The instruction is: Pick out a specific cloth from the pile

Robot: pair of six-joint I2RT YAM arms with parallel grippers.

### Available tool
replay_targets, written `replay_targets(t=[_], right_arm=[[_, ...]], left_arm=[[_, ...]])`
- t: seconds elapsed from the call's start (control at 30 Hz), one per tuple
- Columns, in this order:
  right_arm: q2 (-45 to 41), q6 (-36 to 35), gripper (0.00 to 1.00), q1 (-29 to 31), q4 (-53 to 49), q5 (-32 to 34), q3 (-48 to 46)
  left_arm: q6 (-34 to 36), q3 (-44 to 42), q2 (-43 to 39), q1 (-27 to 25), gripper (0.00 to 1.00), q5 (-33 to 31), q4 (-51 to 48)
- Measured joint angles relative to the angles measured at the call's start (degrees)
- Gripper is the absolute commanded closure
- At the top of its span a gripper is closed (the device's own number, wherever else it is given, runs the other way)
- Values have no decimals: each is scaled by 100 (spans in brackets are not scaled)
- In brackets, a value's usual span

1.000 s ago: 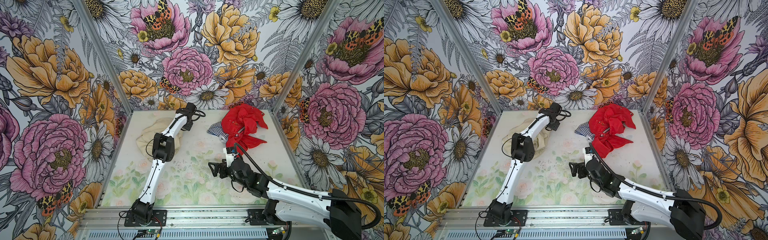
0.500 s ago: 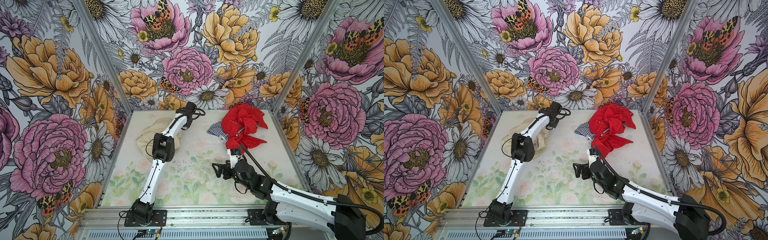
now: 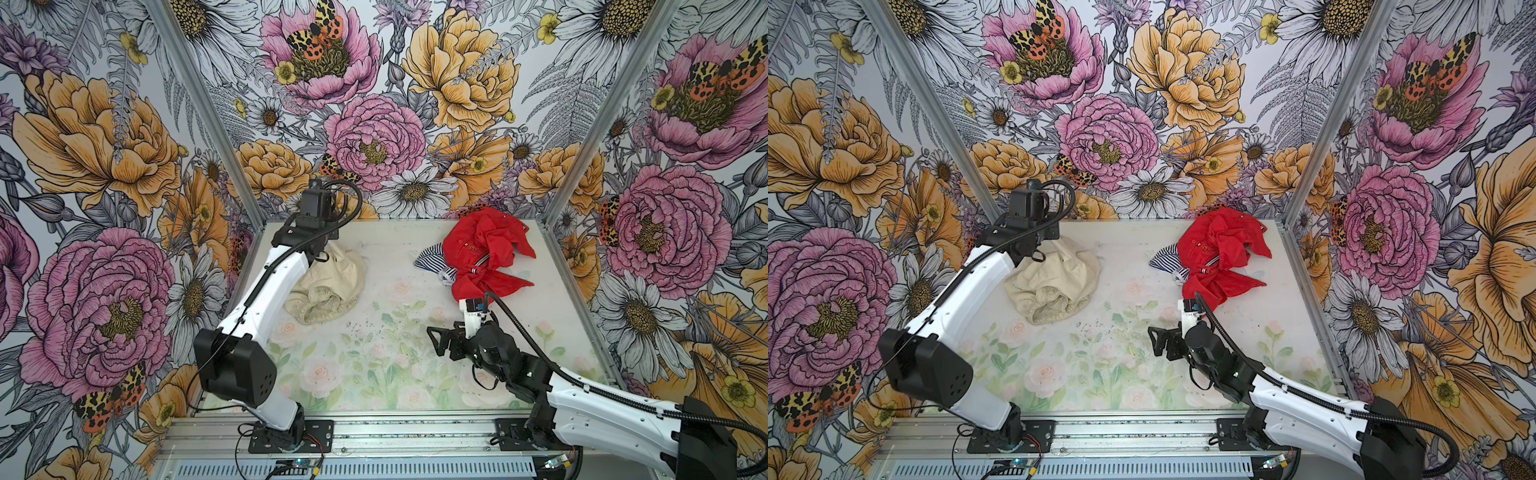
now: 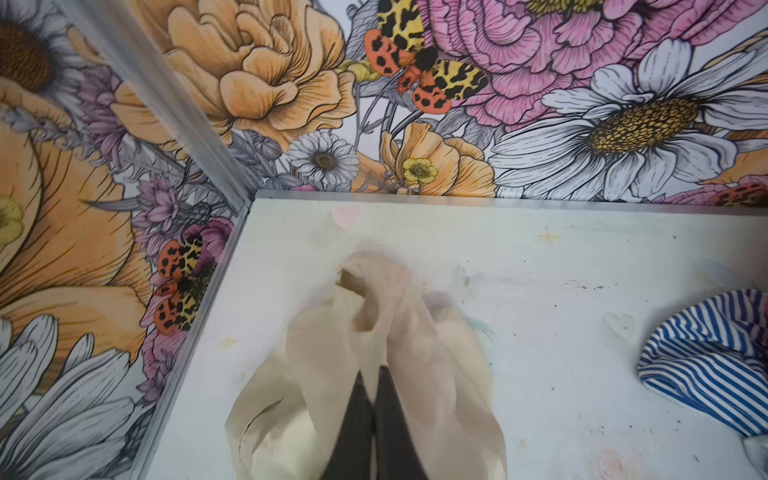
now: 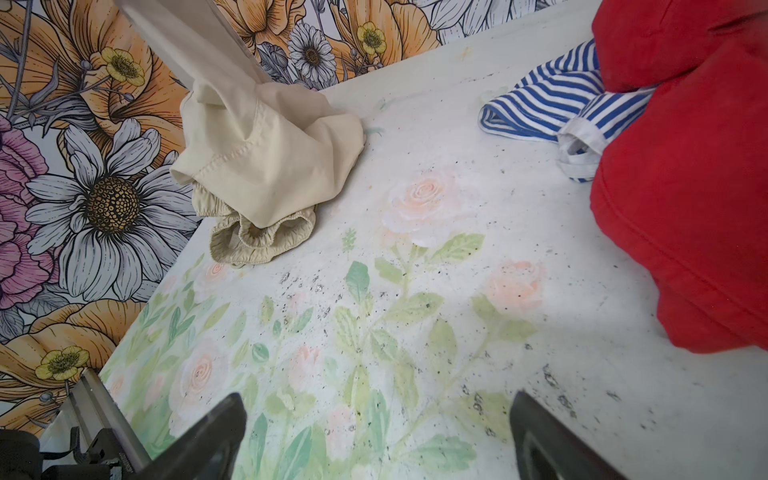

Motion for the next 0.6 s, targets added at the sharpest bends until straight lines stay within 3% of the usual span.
replay_targets(t=[0.3,0.6], right_arm=[[20,92,1,0,92,-59,0],[459,151,1,0,352,-149,20]], left_arm=[[-831,-2347,-1255,476,100,-339,-90],[-1272,-2990,-411,1233,100,-275,-420]])
